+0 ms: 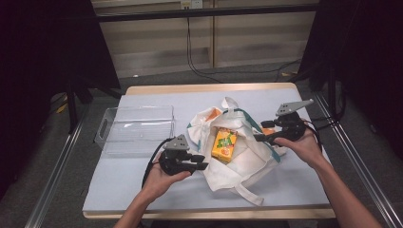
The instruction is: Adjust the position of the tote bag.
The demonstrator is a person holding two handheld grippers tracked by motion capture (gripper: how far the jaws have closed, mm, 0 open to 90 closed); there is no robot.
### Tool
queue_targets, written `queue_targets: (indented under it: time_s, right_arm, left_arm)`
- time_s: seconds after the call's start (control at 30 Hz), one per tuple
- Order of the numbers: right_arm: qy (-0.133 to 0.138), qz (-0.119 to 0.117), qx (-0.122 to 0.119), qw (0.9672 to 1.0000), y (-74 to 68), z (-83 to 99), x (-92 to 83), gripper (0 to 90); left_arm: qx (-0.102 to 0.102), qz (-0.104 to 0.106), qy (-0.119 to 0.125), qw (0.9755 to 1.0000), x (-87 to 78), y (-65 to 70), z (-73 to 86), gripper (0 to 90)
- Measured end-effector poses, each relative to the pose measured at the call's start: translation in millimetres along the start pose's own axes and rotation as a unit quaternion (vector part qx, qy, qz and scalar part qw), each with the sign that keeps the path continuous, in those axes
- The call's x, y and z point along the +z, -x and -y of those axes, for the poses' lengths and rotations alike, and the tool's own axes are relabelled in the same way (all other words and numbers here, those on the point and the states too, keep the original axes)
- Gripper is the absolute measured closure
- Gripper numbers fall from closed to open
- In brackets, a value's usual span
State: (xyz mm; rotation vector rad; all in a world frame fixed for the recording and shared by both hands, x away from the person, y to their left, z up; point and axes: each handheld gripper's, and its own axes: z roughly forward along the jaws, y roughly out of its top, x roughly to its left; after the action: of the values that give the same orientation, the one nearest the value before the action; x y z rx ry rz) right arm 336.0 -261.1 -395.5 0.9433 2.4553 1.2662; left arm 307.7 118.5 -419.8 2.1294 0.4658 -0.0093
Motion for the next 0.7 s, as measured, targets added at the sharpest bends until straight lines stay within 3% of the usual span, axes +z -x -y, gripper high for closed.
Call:
queue_targets:
  time_s: [0.07,0.27,0.3,0.43,0.63,0.7]
  right_arm:
    - [0.006,-0.001,0.005,1.0,-1.8,6.2,-6.4,32.8]
    - [0.012,-0.006,0.001,0.9999,-9.4,8.4,-15.8,27.1]
    - [0.015,-0.006,0.0,0.9999,-13.6,8.5,-19.5,25.8]
    - [0.006,-0.002,-0.004,1.0,-19.6,12.2,-24.0,25.2]
    - [-0.012,-0.001,0.006,0.9999,-20.9,24.9,-20.1,28.4]
    - [-0.021,0.003,0.011,0.9997,-20.0,29.5,-16.0,32.8]
  left_arm:
    - [-0.009,0.002,-0.01,0.9999,0.9,-11.1,-2.0,61.4]
    - [-0.004,-0.021,-0.014,0.9997,0.4,-18.5,-11.7,56.0]
    - [-0.009,-0.024,-0.001,0.9997,-1.2,-20.3,-16.0,55.2]
    - [-0.008,-0.035,-0.004,0.9993,-3.8,-25.1,-23.2,52.4]
    - [-0.026,-0.053,-0.001,0.9983,9.0,-48.2,-39.7,42.8]
    - [-0.03,-0.06,-0.011,0.9977,15.7,-53.3,-44.7,39.8]
